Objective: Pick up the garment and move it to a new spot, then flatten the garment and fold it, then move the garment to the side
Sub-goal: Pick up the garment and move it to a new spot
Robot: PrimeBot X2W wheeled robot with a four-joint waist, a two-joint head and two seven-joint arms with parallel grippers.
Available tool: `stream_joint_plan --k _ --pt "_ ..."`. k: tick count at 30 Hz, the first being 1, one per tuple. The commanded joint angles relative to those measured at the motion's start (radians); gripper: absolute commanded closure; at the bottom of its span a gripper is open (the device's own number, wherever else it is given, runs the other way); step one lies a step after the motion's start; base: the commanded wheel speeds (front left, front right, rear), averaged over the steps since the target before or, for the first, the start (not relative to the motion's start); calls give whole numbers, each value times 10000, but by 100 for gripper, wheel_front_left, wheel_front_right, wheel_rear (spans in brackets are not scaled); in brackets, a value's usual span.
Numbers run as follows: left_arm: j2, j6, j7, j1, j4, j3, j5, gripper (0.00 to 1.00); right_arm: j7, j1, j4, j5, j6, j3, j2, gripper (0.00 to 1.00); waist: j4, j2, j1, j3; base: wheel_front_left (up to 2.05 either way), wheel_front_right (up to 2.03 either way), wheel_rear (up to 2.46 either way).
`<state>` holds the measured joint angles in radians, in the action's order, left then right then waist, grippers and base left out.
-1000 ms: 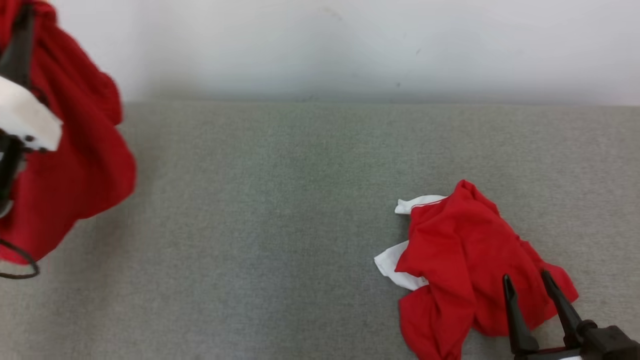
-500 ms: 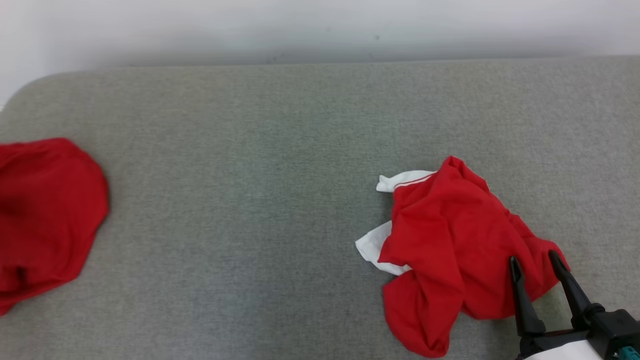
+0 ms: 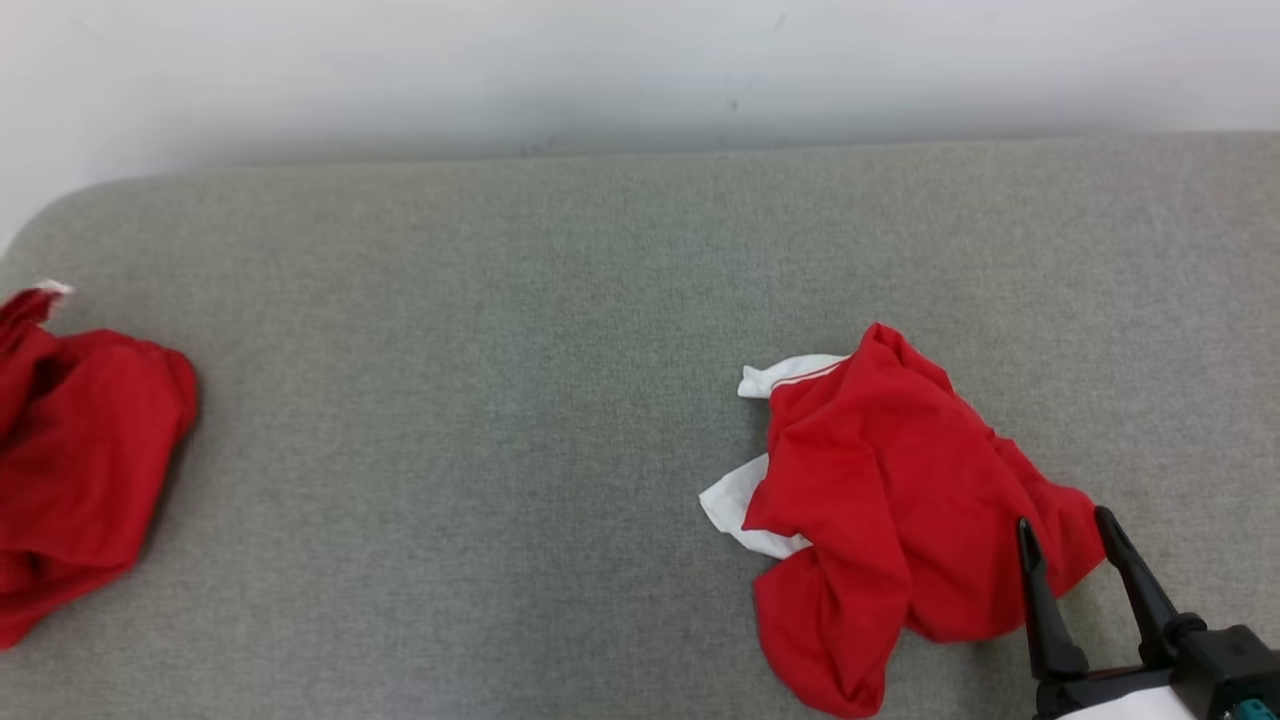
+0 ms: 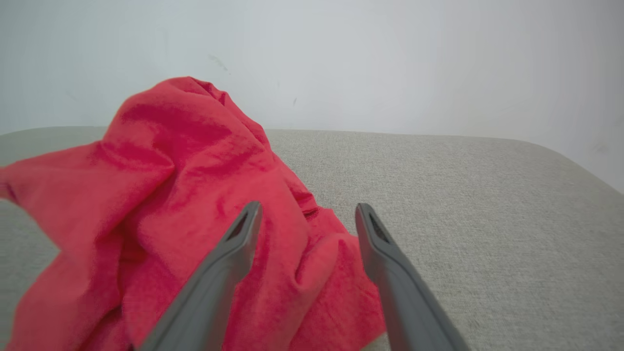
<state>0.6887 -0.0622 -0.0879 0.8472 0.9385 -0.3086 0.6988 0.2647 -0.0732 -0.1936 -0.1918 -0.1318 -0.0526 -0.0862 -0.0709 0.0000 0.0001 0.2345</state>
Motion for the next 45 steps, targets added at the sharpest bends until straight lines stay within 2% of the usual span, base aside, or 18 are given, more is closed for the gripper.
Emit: stream_joint_plan --k 1,7,13,17,24,31,37,45 --pt "144 95 -102 216 -103 -103 -185 0 -6 165 -49 -47 21 41 25 0 22 0 -1 -284 0 0 0" --pt "-23 360 -539 536 -1109 -371 -434 0 -6 445 -111 -101 21 -29 60 0 -92 0 -1 -1065 0 0 0" --pt "-669 242 -745 -246 -2665 -648 -294 0 -6 677 0 -58 21 -1 -46 0 -367 0 -1 -1678 0 0 0" --pt "-1232 -110 -962 -1249 -4006 -812 -184 0 -6 803 131 -14 22 131 -147 0 -519 0 -1 -1920 0 0 0" --pt "-2021 -1187 -1460 -3946 -6583 -1078 -183 0 -6 985 288 -33 22 299 -319 0 -624 0 -1 -2060 0 0 0" --pt "-2480 -1683 -1770 -6440 -7925 -820 -487 0 -6 1213 234 17 22 410 -381 0 -496 0 -1 -2192 0 0 0" --pt "-3185 -1749 -1764 -8149 -8818 82 -1396 0 -6 1284 159 -34 22 379 -399 0 -326 0 -1 -2352 0 0 0" --pt "-4439 -987 -1765 -9650 -9251 1136 -2791 0 -6 1483 107 -148 22 263 -277 0 -86 0 -1 -2583 0 0 0"
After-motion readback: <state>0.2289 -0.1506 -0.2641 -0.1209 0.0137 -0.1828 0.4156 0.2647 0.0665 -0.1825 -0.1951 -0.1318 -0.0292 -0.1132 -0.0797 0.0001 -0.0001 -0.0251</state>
